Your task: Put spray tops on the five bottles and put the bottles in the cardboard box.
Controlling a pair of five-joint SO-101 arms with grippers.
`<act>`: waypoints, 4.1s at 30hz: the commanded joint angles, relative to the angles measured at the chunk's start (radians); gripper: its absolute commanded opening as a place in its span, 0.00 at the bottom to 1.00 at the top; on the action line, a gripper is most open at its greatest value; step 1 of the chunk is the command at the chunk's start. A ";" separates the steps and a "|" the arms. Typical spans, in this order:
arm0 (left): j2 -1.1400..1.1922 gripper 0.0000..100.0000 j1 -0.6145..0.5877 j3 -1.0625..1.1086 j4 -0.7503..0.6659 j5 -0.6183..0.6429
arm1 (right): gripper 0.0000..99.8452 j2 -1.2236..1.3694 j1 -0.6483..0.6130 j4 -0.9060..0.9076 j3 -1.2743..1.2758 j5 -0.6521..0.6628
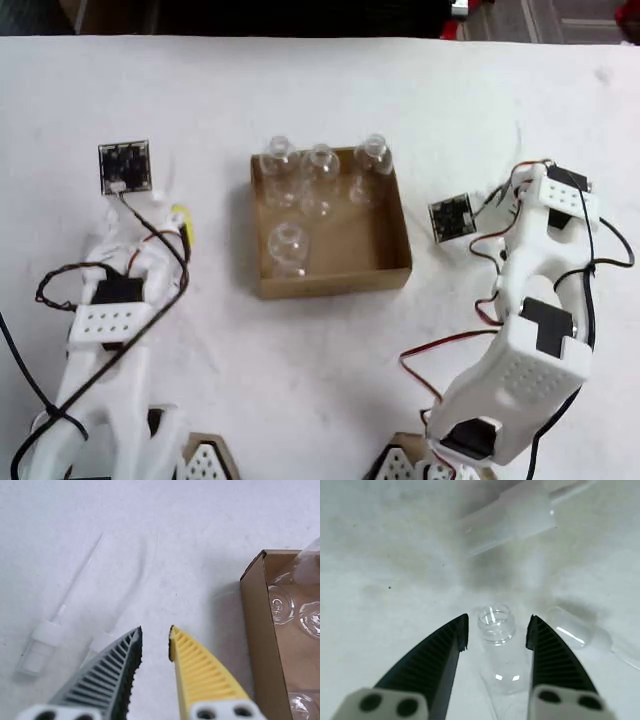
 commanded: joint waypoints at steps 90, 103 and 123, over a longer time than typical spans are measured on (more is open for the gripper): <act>-0.030 0.09 0.024 -0.009 -0.026 -0.012 | 0.02 -1.560 -0.684 -0.504 0.776 -2.004; -0.030 0.09 0.024 -0.009 -0.029 -0.012 | 0.02 -1.560 -0.622 -0.723 1.048 -2.090; -0.030 0.09 0.024 -0.014 -0.029 -0.012 | 0.02 -1.340 -0.674 -1.104 1.292 -2.087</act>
